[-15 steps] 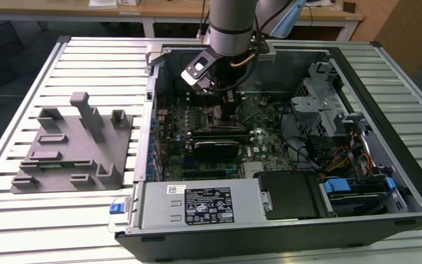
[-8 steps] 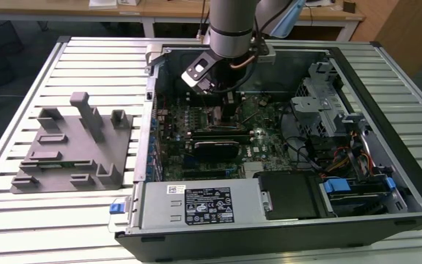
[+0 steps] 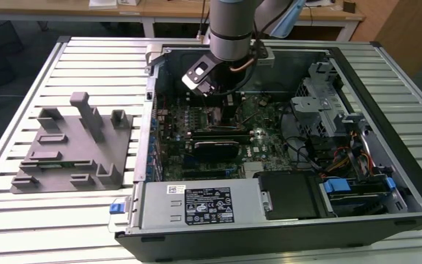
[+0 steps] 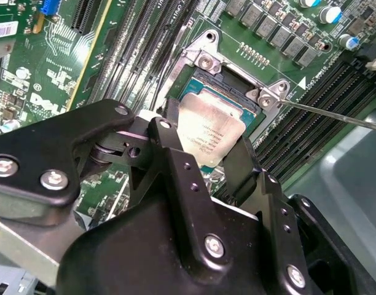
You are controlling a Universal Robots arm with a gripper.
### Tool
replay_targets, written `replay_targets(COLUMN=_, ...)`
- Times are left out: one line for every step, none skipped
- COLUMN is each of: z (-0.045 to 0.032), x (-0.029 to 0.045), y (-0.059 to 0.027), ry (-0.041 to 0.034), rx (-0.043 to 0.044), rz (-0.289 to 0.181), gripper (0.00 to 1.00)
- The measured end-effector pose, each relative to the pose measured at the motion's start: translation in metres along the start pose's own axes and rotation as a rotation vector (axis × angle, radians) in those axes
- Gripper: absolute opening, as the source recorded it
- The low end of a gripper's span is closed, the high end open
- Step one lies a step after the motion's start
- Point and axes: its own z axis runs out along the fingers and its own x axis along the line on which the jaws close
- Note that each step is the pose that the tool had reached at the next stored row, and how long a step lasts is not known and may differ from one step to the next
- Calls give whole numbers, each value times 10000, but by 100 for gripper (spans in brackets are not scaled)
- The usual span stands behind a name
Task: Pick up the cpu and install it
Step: 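Place the cpu into insertion slot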
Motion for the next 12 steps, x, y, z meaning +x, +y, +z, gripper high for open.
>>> replay_targets(z=11, x=1, y=0, ry=0, rx=1, rz=6, gripper=53)
replay_targets(z=23, x=2, y=1, ry=1, rx=1, rz=8, gripper=53)
replay_targets(z=31, x=4, y=1, ry=5, rx=1, rz=8, gripper=53)
replay_targets(z=40, x=6, y=1, ry=9, rx=1, rz=8, gripper=53)
replay_targets(z=49, x=8, y=0, ry=10, rx=0, rz=8, gripper=53)
replay_targets(z=58, x=10, y=0, ry=10, rx=1, rz=8, gripper=53)
replay_targets(z=67, x=11, y=0, ry=11, rx=1, rz=12, gripper=53)
replay_targets(z=75, x=11, y=0, ry=11, rx=1, rz=19, gripper=53)
replay_targets(z=82, x=12, y=-1, ry=10, rx=2, rz=24, gripper=53)
replay_targets(z=89, x=12, y=-1, ry=10, rx=1, rz=26, gripper=53)
replay_targets(z=97, x=13, y=-1, ry=11, rx=1, rz=28, gripper=53)
replay_targets(z=104, x=13, y=-1, ry=10, rx=2, rz=28, gripper=53)
